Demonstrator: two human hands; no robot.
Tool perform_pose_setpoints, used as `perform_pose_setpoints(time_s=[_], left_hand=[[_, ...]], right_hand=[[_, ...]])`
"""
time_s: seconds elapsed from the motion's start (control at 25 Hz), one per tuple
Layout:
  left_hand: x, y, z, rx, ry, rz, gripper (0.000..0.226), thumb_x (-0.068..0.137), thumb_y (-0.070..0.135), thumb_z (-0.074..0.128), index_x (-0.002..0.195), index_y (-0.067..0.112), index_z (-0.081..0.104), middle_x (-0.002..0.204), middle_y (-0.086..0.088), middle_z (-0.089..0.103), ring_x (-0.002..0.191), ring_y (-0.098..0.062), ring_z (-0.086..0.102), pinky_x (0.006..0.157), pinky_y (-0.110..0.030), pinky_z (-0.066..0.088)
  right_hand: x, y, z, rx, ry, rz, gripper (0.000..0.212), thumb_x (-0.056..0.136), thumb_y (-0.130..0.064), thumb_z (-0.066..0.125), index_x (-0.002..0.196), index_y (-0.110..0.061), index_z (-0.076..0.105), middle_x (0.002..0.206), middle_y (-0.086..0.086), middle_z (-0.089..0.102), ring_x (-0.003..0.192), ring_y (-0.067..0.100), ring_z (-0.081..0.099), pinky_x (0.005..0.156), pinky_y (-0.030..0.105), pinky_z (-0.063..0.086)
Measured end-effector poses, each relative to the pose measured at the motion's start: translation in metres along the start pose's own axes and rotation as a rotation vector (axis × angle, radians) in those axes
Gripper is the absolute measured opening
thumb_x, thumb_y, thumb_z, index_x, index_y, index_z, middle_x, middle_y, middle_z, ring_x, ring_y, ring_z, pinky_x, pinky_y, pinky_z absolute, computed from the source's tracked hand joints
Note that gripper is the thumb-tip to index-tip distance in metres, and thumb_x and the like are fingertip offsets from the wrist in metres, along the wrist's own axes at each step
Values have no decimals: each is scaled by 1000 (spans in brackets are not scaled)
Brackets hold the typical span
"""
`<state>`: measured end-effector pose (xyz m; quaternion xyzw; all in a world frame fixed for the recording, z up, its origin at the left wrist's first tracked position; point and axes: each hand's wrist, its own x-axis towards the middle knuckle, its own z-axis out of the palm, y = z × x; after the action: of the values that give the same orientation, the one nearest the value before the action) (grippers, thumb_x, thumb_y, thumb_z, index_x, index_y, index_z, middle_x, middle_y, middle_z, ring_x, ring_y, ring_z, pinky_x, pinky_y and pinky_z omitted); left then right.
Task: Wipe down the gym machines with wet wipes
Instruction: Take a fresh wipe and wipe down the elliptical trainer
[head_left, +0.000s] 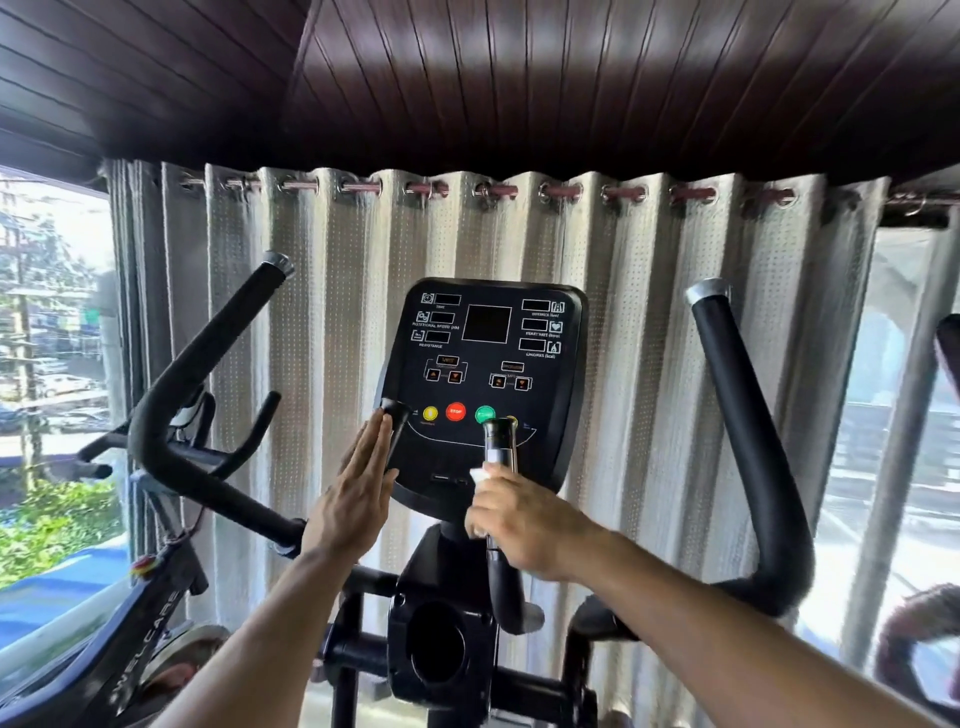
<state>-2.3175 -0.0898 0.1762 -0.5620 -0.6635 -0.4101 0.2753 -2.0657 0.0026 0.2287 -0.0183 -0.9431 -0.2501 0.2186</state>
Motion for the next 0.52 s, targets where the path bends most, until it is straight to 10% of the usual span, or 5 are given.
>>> perform_pose_setpoints(time_s=[0.24,0.4,0.52], left_hand=[[-52,14,-31,15,-210,-105,91,98,5,58,163,25,-3,171,7,-8,158,-10,-8,129,-45,18],[-133,73,-68,-115,-137,-305,69,100,19,63,160,28,30,161,18,27,145,-2,30,118,-33,31],[-217,124,-60,-217,-158,-587,44,99,26,66,142,31,54,138,19,53,122,-4,55,104,-35,46]], right_hand=[[-38,-56,4,517,-16,230,38,98,1,37,115,-9,69,101,2,68,105,12,58,124,33,25],[-70,-80,-32,944,75,522,28,109,-11,41,118,-14,67,75,-22,55,67,-12,55,64,9,41],[-133,-118,-6,1088,61,604,25,108,-15,44,113,-22,67,80,-27,61,80,-12,59,71,9,41]])
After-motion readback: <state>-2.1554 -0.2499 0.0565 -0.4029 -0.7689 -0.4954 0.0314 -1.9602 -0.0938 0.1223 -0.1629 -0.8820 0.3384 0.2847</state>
